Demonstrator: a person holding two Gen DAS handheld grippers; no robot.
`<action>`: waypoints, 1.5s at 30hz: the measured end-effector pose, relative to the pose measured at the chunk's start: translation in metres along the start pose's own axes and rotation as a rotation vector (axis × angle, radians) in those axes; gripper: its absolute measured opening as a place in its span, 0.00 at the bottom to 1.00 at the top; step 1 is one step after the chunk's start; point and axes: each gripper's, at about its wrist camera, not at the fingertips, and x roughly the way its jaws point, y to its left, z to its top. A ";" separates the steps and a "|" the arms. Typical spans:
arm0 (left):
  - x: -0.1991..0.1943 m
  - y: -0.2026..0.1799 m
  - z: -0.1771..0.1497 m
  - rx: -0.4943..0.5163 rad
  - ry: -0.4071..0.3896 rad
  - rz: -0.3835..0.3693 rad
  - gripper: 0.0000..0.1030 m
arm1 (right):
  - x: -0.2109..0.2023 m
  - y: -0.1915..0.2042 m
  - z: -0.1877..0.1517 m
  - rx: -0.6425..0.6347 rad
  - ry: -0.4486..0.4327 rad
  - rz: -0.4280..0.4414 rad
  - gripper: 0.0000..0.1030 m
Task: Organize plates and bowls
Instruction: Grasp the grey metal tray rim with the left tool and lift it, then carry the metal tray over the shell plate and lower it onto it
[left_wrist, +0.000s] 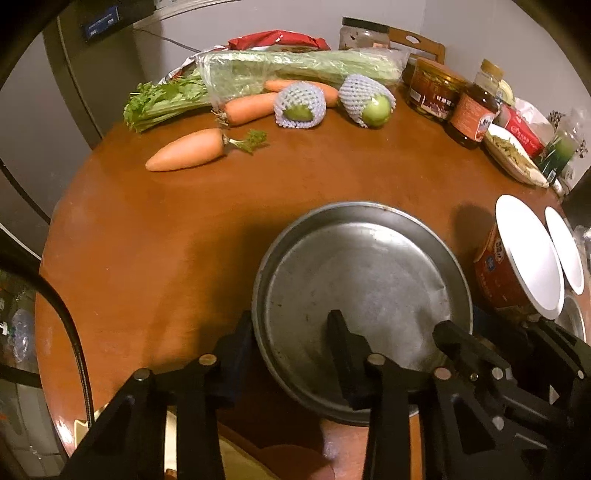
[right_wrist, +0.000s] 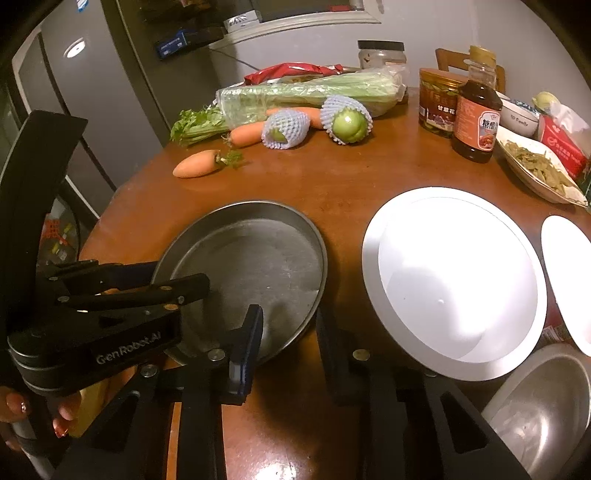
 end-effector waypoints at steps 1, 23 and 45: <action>-0.003 0.001 0.000 -0.005 -0.010 -0.004 0.37 | -0.001 -0.001 0.000 0.002 -0.005 0.001 0.29; -0.070 0.009 -0.014 -0.027 -0.163 0.012 0.37 | -0.048 0.018 0.006 -0.022 -0.138 0.059 0.29; -0.160 0.043 -0.065 -0.091 -0.328 0.105 0.37 | -0.110 0.081 -0.004 -0.151 -0.269 0.126 0.29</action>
